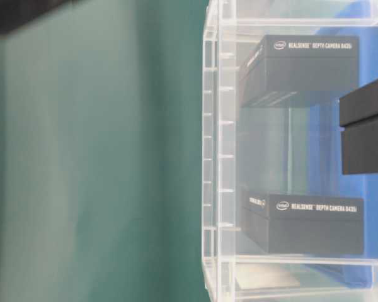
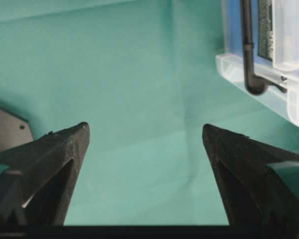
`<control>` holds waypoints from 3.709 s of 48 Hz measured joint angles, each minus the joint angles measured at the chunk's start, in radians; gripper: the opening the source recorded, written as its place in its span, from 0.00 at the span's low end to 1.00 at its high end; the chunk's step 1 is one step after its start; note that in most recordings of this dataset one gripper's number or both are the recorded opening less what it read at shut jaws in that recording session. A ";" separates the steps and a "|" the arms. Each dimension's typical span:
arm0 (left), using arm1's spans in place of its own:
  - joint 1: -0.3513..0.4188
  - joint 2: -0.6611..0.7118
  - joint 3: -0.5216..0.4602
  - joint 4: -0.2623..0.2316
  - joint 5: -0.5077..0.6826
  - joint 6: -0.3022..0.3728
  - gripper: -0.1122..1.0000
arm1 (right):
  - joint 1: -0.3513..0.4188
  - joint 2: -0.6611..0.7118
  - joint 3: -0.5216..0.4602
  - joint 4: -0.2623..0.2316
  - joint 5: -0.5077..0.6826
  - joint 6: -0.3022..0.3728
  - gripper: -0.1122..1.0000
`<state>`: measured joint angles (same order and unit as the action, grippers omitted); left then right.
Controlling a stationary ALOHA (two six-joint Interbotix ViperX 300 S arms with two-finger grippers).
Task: Take out the box from the case.
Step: 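Withdraw the right gripper to the right side, then move the left gripper over the left pair of black boxes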
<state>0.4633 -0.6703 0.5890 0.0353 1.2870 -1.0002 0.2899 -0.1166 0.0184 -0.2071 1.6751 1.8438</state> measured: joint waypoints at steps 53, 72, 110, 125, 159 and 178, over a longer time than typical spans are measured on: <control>0.000 -0.006 0.002 -0.002 0.006 0.002 0.96 | -0.307 -0.382 0.453 -0.060 -0.209 -0.295 0.92; 0.000 -0.003 0.002 -0.002 0.006 0.002 0.96 | -0.594 -0.383 0.451 -0.041 -0.262 -0.537 0.92; -0.018 0.075 -0.044 -0.002 0.006 -0.002 0.96 | -0.657 -0.382 0.451 -0.021 -0.296 -0.591 0.92; -0.066 0.232 -0.167 -0.002 0.002 -0.018 0.96 | -0.658 -0.371 0.451 -0.018 -0.324 -0.597 0.92; -0.161 0.617 -0.615 0.000 0.005 -0.074 0.96 | -0.658 -0.359 0.451 -0.023 -0.367 -0.629 0.92; -0.192 0.706 -0.684 0.003 0.011 -0.103 0.96 | -0.658 -0.357 0.451 -0.026 -0.391 -0.637 0.92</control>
<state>0.2715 0.0353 -0.0951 0.0383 1.2977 -1.1029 -0.3682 -0.4740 0.4694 -0.2332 1.2839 1.2072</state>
